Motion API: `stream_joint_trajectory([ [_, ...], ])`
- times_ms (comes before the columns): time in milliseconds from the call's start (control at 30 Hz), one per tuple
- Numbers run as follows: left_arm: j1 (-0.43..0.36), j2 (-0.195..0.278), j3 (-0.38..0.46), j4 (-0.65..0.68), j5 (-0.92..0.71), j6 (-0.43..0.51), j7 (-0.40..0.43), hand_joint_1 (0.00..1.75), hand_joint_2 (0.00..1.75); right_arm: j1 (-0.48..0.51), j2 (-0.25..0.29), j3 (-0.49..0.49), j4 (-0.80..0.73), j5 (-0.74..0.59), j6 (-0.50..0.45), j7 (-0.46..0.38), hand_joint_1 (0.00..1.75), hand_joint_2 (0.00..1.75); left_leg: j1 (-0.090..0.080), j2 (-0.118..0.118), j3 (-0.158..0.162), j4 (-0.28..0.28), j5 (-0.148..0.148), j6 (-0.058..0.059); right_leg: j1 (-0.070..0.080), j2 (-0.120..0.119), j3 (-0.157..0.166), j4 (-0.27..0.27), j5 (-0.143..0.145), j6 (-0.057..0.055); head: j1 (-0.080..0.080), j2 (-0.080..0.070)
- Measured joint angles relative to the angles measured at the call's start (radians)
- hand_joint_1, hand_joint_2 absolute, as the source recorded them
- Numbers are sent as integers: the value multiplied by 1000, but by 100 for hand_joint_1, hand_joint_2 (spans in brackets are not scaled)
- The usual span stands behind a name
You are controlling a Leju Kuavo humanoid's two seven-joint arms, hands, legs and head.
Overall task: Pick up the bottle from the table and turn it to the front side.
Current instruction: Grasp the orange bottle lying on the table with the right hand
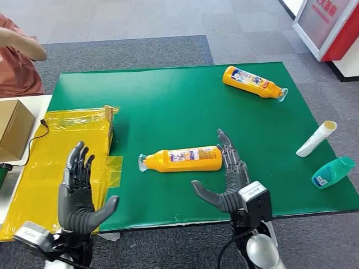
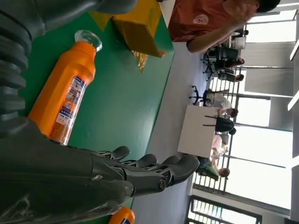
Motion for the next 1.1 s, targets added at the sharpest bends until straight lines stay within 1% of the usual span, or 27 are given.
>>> stream_joint_trajectory([
  [100, 3, 0, 6, 0, -23, 4, -4, 0, 175, 0, 0, 0, 0, 39, -26, 2, 0, 175, 0, 0, 0, 0, 0, 0, 0, 0, 0, 0, 0, 0, 0, 0],
  [233, 6, -1, 9, 0, -151, 45, -6, 0, 175, 0, 0, 0, -1, 156, -88, 25, 0, 175, 0, 0, 0, 0, 0, 0, 0, 0, 0, 0, 0, 0, 0, 0],
  [367, 13, -1, 10, -9, -212, 80, -2, 0, 175, 1, 0, -1, -14, 319, -178, 63, 0, 175, 0, 0, 0, 0, 0, 0, 0, 0, 0, 0, 0, 0, 0, 0],
  [433, 16, -1, 10, -17, -234, 83, 0, 0, 175, 0, -4, -3, -24, 427, -199, 109, 0, 175, 0, 0, 0, 0, 0, 0, 0, 0, 0, 0, 0, 0, 0, 0],
  [467, 17, -1, 10, -22, -245, 80, 2, 0, 175, -3, -9, -3, -27, 495, -196, 147, 0, 175, 0, 0, 0, 0, 0, 0, 0, 0, 0, 0, 0, 0, 0, 0],
  [533, 16, -1, 10, -31, -266, 66, 7, 0, 175, -16, -23, -3, -29, 635, -169, 232, 0, 175, 0, 0, 0, 0, 0, 0, 0, 0, 0, 0, 0, 0, 0, 0],
  [600, 8, -2, 10, -37, -283, 41, 17, 0, 175, -44, -35, 1, -20, 747, -123, 313, 0, 175, 0, 0, 0, 0, 0, 0, 0, 0, 0, 0, 0, 0, 0, 0],
  [700, -28, -3, 2, -40, -293, 0, 37, 0, 175, -127, -48, 26, 39, 861, -35, 403, 0, 175, 0, 0, 0, 0, 2, 0, 0, 0, 0, 0, 2, 0, 0, 0],
  [767, -62, -4, -9, -40, -293, -21, 47, 0, 175, -196, -52, 54, 105, 893, 20, 436, 0, 175, 0, 0, 0, 0, 4, 0, 0, 0, 0, 0, 4, 0, 0, 0],
  [867, -112, -5, -27, -38, -286, -41, 56, 0, 175, -296, -55, 100, 215, 905, 80, 461, 0, 175, 0, 0, 0, 0, 5, 0, 0, 0, 0, 0, 5, 0, 0, 0],
  [967, -149, -6, -44, -35, -275, -50, 61, 0, 175, -380, -55, 139, 326, 900, 117, 470, 0, 175, 0, 0, 0, 0, 6, 0, 0, 0, 0, 0, 5, 0, 0, 0],
  [1100, -182, -8, -63, -27, -258, -50, 64, 0, 175, -462, -56, 179, 457, 874, 155, 468, 0, 175, 0, 0, 0, 0, 6, 0, 0, 0, 0, 0, 6, 1, 0, 0],
])
